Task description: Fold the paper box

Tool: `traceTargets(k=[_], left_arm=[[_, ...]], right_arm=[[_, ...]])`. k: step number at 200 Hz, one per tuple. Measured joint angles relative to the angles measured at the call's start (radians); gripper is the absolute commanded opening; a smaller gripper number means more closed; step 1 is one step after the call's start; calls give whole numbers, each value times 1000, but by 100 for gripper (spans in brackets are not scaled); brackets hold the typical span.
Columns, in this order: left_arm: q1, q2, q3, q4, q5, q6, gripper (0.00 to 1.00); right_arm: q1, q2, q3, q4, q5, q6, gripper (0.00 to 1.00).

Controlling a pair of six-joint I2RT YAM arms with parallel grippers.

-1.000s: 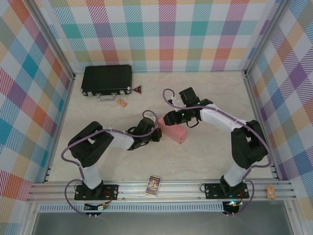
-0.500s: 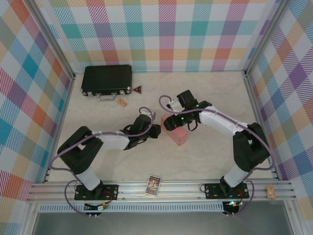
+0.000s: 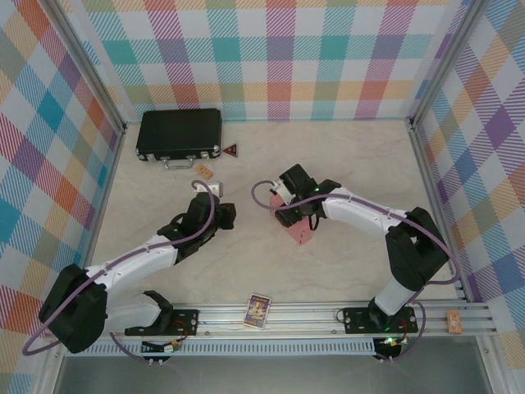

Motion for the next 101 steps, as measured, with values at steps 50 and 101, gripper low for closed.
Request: traceTargets(k=[50, 101], left_arm=[[33, -89, -29, -91, -12, 18, 21], [64, -159, -43, -134, -27, 22, 21]], right_arm=[[63, 24, 2, 42, 226, -29, 52], [115, 194, 98, 77, 583, -94, 50]])
